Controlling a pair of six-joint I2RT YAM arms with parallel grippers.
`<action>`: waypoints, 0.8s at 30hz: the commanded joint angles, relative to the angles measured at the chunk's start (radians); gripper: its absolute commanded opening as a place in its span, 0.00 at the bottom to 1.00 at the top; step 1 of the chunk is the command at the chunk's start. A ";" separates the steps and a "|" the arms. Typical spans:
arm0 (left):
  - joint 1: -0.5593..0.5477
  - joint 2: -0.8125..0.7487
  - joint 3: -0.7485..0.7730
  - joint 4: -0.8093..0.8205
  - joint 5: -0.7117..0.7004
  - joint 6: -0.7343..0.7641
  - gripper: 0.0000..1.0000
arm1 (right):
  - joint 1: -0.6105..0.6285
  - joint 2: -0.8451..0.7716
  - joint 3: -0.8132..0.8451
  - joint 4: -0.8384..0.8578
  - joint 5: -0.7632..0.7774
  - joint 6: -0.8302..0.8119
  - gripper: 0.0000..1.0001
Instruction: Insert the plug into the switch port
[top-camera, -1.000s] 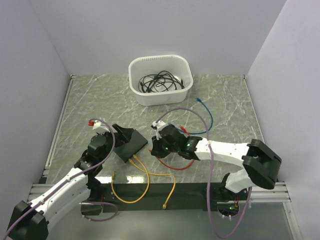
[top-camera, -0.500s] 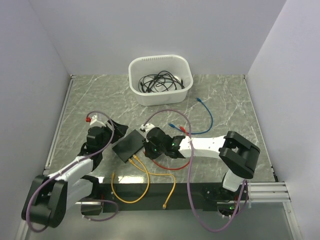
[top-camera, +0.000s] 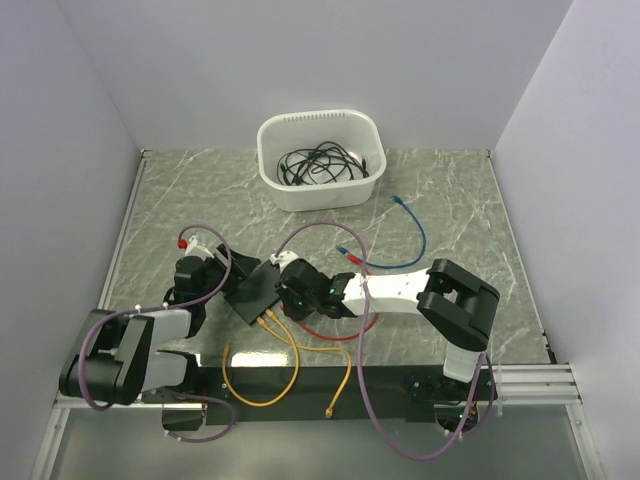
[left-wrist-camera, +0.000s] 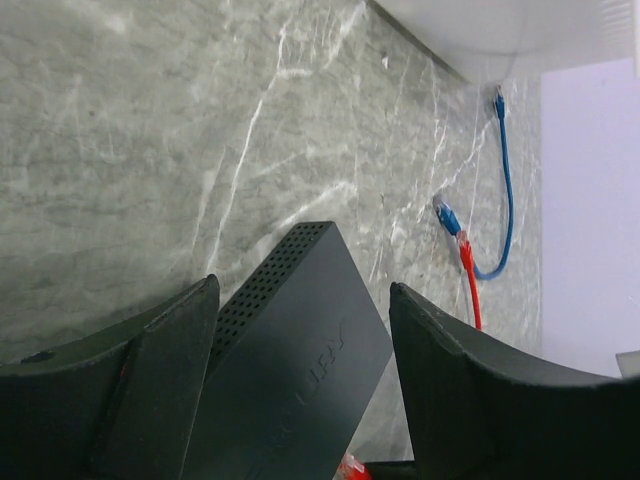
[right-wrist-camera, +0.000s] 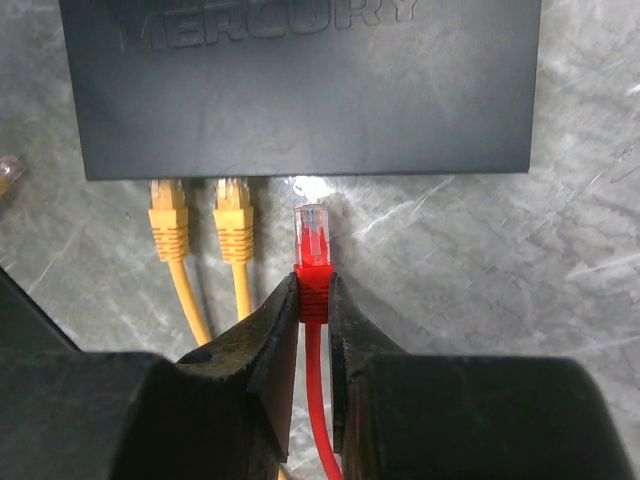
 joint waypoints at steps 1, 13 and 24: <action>0.006 0.043 -0.018 0.129 0.056 -0.019 0.74 | 0.007 0.015 0.053 0.013 0.038 -0.012 0.00; 0.004 0.152 -0.037 0.238 0.102 -0.037 0.69 | 0.008 0.054 0.089 0.002 0.044 -0.014 0.00; 0.006 0.189 -0.052 0.290 0.111 -0.042 0.65 | 0.019 0.061 0.107 -0.008 0.070 -0.009 0.00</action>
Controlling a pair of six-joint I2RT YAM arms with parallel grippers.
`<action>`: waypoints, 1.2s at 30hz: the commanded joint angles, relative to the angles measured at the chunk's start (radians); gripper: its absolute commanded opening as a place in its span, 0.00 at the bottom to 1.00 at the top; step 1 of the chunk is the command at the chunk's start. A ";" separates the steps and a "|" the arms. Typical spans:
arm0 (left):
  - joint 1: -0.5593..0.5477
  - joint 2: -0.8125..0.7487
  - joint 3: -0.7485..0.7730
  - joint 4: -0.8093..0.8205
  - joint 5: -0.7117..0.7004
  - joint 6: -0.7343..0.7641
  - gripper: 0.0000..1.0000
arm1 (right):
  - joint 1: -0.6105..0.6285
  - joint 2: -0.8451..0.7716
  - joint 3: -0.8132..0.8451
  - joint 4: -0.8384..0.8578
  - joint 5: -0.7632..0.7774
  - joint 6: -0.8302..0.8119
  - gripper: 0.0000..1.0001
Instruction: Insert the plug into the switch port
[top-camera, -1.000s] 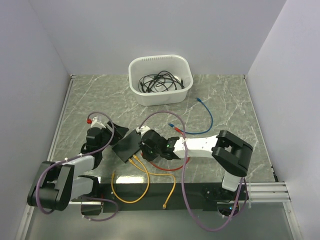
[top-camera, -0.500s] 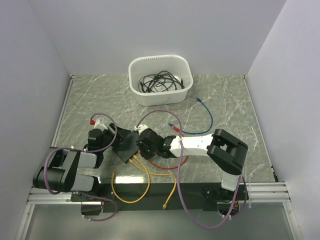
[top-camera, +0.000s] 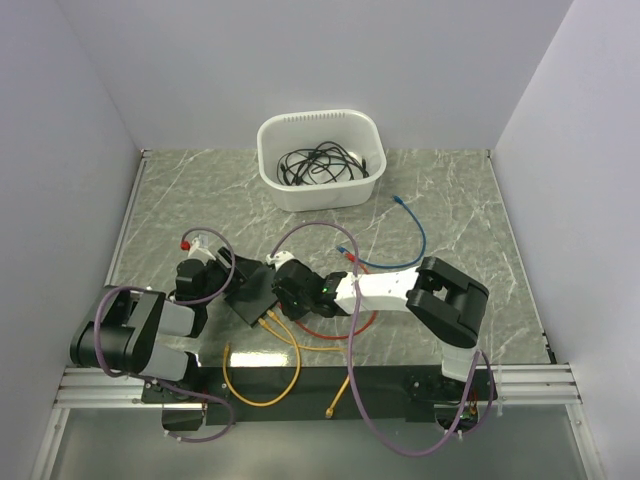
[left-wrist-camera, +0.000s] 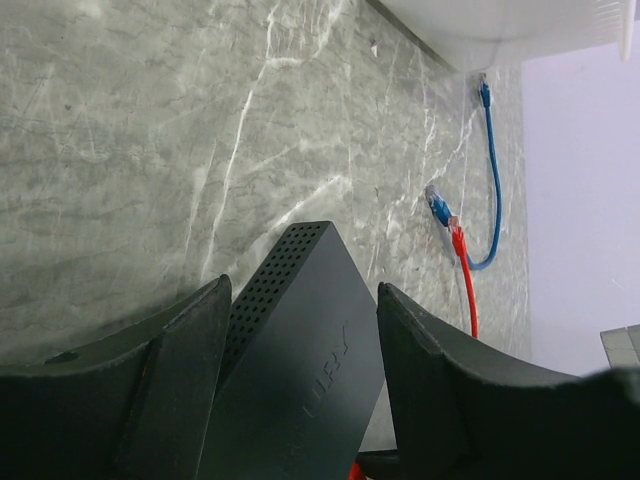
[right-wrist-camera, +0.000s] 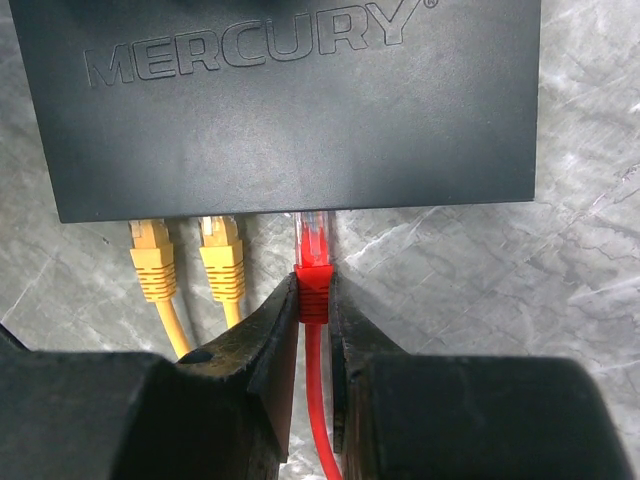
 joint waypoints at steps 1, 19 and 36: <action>-0.001 0.017 -0.026 0.060 0.044 -0.021 0.65 | 0.010 -0.004 0.057 0.012 0.035 -0.011 0.00; -0.002 0.051 -0.043 0.108 0.065 -0.027 0.62 | 0.041 0.011 0.118 -0.046 0.125 -0.012 0.00; -0.002 0.068 -0.049 0.128 0.071 -0.027 0.61 | 0.041 0.039 0.164 -0.050 0.157 -0.017 0.00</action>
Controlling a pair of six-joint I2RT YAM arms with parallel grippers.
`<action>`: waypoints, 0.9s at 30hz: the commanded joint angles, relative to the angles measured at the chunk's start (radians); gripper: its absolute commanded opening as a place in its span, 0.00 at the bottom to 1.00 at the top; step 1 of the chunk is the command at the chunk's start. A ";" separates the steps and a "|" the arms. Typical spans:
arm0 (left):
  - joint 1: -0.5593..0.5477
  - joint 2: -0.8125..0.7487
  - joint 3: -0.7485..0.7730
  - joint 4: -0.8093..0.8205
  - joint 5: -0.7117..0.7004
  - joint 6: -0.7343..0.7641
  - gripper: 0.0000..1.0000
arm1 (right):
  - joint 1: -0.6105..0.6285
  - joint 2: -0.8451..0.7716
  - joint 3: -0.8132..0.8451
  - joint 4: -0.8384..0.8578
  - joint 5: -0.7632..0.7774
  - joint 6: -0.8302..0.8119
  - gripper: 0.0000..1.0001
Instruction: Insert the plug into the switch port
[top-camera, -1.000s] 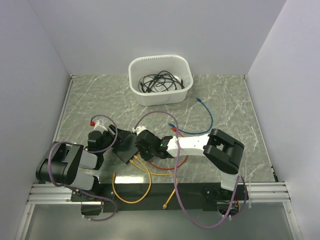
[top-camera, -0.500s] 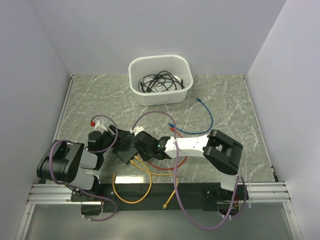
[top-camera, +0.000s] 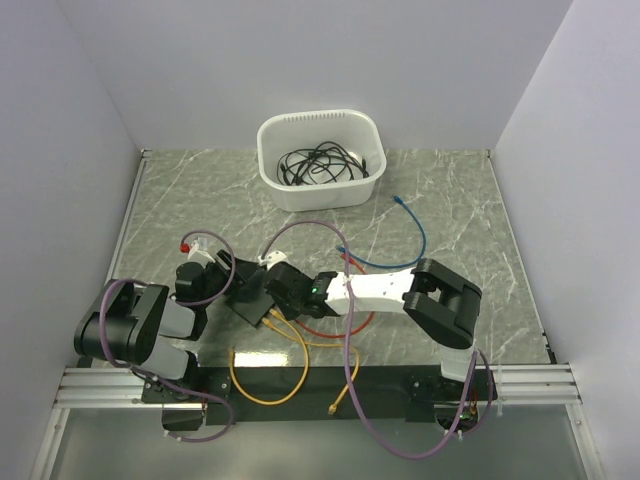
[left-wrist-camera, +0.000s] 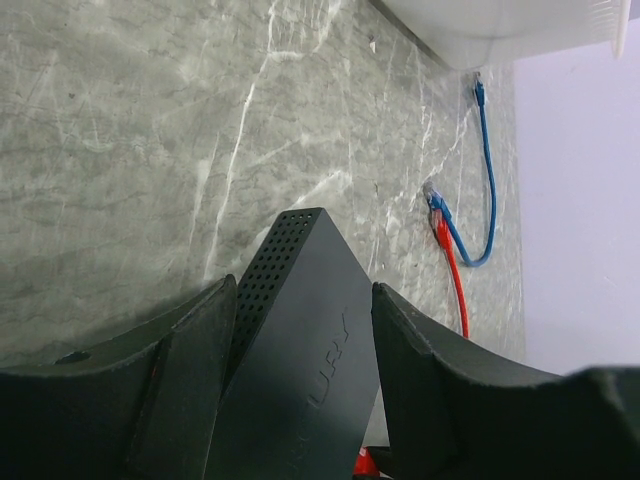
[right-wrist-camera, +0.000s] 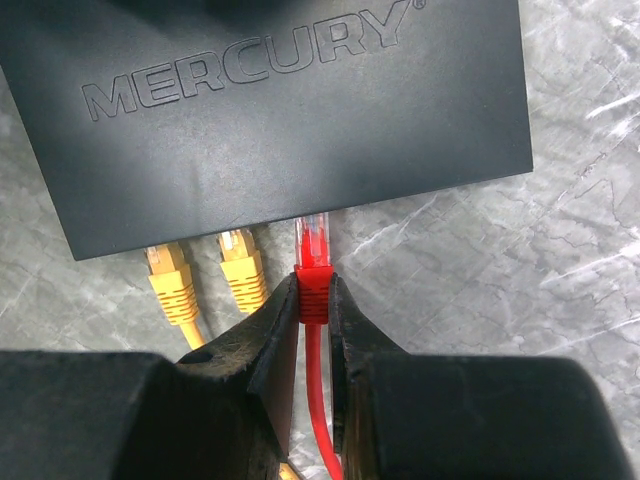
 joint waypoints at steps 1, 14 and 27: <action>-0.009 0.022 -0.020 0.037 0.057 -0.014 0.61 | -0.001 0.011 0.062 0.088 0.027 -0.010 0.00; -0.009 0.082 -0.028 0.104 0.081 -0.027 0.59 | 0.059 0.032 0.062 0.168 0.095 -0.058 0.00; -0.009 0.059 -0.028 0.072 0.077 -0.009 0.59 | 0.073 0.003 0.035 0.239 0.221 -0.153 0.00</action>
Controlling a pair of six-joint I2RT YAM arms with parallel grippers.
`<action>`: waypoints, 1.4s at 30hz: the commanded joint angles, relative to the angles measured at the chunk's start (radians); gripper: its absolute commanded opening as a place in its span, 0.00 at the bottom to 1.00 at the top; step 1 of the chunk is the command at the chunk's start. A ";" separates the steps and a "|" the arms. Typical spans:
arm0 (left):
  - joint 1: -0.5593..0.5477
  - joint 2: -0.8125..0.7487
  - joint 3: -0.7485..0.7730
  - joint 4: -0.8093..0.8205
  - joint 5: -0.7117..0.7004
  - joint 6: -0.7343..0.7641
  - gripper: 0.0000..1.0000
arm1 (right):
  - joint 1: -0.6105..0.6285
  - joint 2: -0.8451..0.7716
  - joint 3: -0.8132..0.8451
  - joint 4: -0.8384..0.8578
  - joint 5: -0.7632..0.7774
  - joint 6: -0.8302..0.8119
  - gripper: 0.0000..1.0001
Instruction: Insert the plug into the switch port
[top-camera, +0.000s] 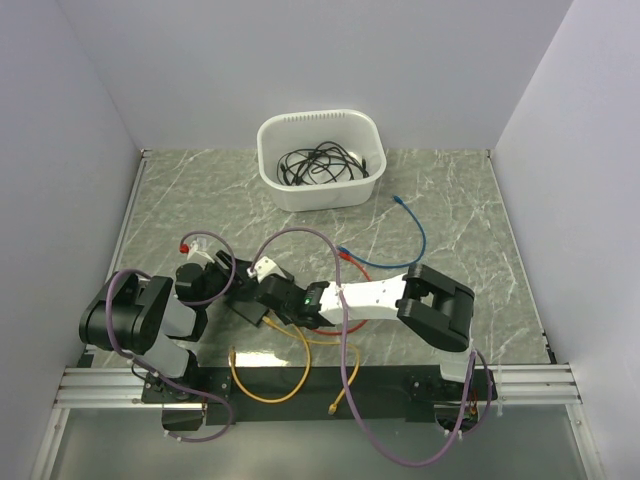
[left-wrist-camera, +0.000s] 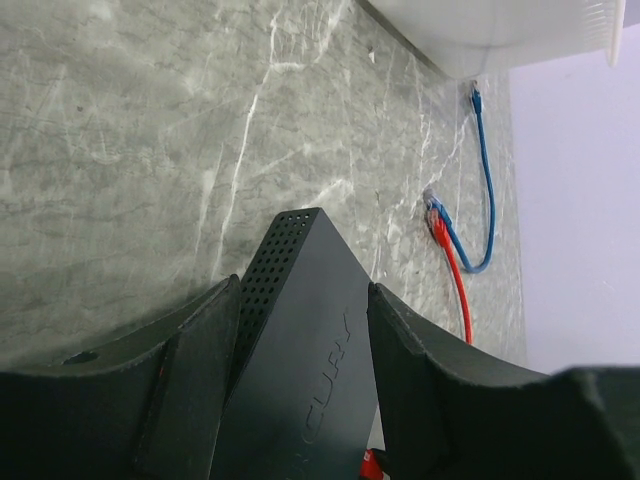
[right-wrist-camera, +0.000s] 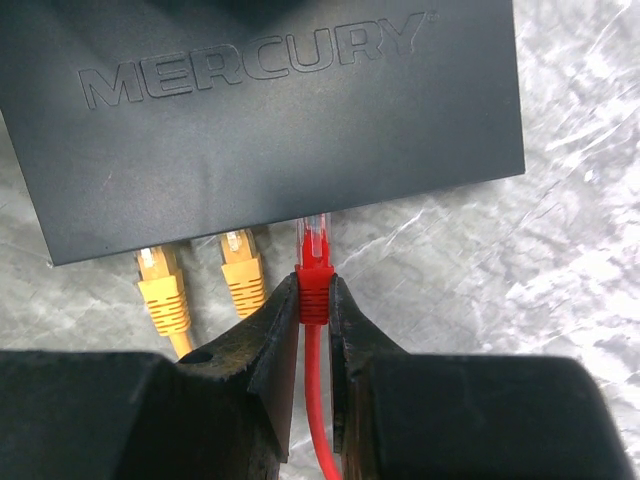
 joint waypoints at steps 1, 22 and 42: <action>-0.013 -0.006 -0.016 -0.029 0.077 -0.004 0.59 | 0.004 -0.024 0.025 0.222 0.062 -0.042 0.00; -0.013 0.054 -0.010 0.019 0.114 -0.005 0.57 | 0.028 -0.053 -0.038 0.417 -0.036 -0.197 0.00; -0.015 0.055 -0.031 0.054 0.140 -0.011 0.57 | 0.025 -0.056 -0.035 0.424 -0.033 -0.147 0.00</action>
